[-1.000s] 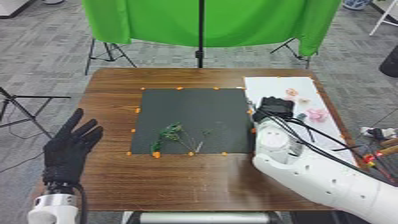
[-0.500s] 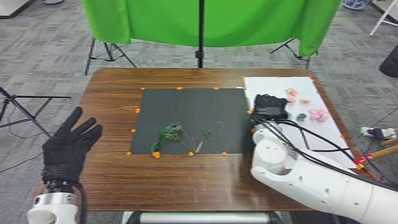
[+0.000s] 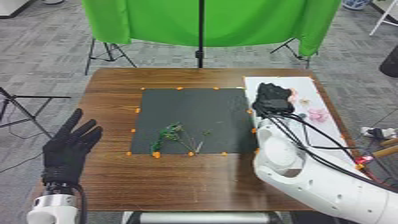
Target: Arrange flowers
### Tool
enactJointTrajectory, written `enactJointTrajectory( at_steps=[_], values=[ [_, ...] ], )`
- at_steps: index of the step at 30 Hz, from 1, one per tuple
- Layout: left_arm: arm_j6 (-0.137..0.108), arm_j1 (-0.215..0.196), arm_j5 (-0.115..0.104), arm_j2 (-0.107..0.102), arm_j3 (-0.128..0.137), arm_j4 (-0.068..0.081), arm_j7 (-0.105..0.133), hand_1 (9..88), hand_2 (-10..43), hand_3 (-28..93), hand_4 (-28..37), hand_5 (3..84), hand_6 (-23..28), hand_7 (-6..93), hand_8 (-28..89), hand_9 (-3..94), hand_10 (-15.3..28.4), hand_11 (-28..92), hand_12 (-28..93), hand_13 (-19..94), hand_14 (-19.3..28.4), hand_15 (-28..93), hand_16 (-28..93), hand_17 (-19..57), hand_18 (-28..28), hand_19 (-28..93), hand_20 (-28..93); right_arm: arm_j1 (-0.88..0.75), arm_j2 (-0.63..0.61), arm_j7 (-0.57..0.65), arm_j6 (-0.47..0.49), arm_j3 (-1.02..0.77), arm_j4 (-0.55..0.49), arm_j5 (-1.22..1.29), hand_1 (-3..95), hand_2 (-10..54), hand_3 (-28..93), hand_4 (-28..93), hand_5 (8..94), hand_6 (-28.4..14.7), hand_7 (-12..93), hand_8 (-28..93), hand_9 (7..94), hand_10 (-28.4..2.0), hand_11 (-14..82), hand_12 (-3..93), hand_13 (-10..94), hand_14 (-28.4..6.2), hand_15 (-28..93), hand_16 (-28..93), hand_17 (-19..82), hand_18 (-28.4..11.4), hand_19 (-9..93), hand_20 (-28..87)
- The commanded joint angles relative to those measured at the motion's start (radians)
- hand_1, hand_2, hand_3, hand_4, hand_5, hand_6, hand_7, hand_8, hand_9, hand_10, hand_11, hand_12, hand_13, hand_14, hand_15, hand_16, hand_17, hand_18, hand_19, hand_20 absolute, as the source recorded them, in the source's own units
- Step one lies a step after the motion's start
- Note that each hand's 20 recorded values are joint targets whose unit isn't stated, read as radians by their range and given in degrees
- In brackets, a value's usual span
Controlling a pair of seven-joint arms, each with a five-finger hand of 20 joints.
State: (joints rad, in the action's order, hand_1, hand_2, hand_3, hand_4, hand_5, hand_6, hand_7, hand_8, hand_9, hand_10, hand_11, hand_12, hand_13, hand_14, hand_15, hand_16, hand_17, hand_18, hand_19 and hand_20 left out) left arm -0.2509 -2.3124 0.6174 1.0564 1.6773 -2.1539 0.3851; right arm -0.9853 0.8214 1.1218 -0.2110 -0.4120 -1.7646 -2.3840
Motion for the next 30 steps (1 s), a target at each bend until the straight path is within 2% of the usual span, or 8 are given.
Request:
enactJointTrajectory(
  at_steps=[1,6,11,22,25,26,28,30],
  values=[
    [0.002,-0.020,0.001,-0.002,0.005,-0.003,-0.009,20.2,6.7,81,-28.3,33.6,6.5,6.9,-8,31.5,19.1,22,11,20,27.0,52,-10,-8.0,28.4,57,0,-0.112,0.073,-0.032,0.071,-0.020,-0.114,-0.029,56.8,-9.5,74,-28,90.0,-5.2,24,11,85.0,-12.2,49.7,32.0,79,-9.1,81,23,35,-25.8,93,42],
    [0.006,-0.020,0.006,0.005,0.009,-0.002,-0.022,20.2,6.7,81,-28.3,33.7,6.5,6.8,-8,31.4,19.0,22,11,20,27.0,52,-10,-8.0,28.4,56,0,-0.166,0.109,-0.028,0.113,-0.009,-0.120,-0.008,57.1,-9.5,73,-28,90.0,-5.2,23,12,84.8,-12.5,50.3,31.7,78,-9.3,82,23,35,-26.0,93,43],
    [0.003,-0.018,0.003,0.005,0.006,0.000,-0.017,20.2,6.7,81,-28.3,33.7,6.6,6.8,-8,31.5,19.2,22,11,20,27.0,52,-10,-8.0,28.4,56,0,-0.185,0.127,-0.043,0.155,0.009,-0.115,0.004,56.8,-9.5,73,-28,89.8,-5.0,23,12,84.6,-12.9,51.0,31.1,78,-9.4,82,23,35,-26.1,93,43],
    [-0.005,-0.013,-0.001,0.002,0.002,0.000,-0.010,20.3,6.7,81,-28.3,33.9,6.7,7.1,-8,31.5,19.2,22,11,20,27.0,53,-10,-8.1,28.4,57,0,-0.173,0.124,-0.034,0.169,0.035,-0.117,-0.026,54.1,-9.5,72,-28,87.2,-3.5,25,10,81.9,-12.8,53.0,29.8,76,-9.6,81,23,34,-25.2,93,40],
    [-0.003,-0.020,-0.002,0.001,0.003,-0.001,-0.006,20.3,6.7,81,-28.3,34.0,6.7,7.1,-8,31.6,19.3,22,11,20,27.0,53,-10,-8.1,28.4,57,0,-0.183,0.111,-0.018,0.182,0.019,-0.134,-0.026,51.4,-9.5,69,-28,84.3,-4.1,25,8,79.6,-14.0,55.1,26.8,75,-10.1,81,22,33,-25.8,93,39],
    [-0.012,-0.021,-0.013,-0.012,-0.003,-0.001,0.009,20.3,6.7,81,-28.3,34.0,6.7,7.1,-8,31.6,19.2,22,11,20,27.0,53,-10,-8.1,28.4,57,0,-0.190,0.105,-0.026,0.211,0.005,-0.145,-0.021,50.3,-9.5,68,-28,83.2,-4.5,25,7,78.9,-14.4,56.1,25.2,75,-10.2,81,22,32,-26.0,93,39],
    [-0.014,-0.027,-0.015,-0.011,0.000,-0.003,0.008,20.4,6.6,81,-28.3,34.0,6.7,7.1,-8,31.5,19.3,22,11,20,27.0,53,-10,-8.1,28.4,57,0,-0.206,0.092,-0.029,0.215,-0.012,-0.164,-0.035,45.4,-9.5,70,-28,79.4,-5.3,24,6,75.9,-15.7,57.9,24.4,73,-11.0,81,22,32,-26.5,93,39],
    [-0.014,-0.028,-0.010,-0.008,0.003,-0.004,0.006,20.4,6.6,81,-28.3,34.0,6.7,7.2,-8,31.6,19.2,22,11,20,27.1,53,-10,-8.1,28.4,57,0,-0.221,0.077,-0.031,0.244,-0.032,-0.188,-0.050,41.9,-9.5,73,-28,76.9,-6.1,27,-4,73.4,-16.7,59.8,24.2,72,-11.4,82,21,32,-27.1,93,40]
  ],
)
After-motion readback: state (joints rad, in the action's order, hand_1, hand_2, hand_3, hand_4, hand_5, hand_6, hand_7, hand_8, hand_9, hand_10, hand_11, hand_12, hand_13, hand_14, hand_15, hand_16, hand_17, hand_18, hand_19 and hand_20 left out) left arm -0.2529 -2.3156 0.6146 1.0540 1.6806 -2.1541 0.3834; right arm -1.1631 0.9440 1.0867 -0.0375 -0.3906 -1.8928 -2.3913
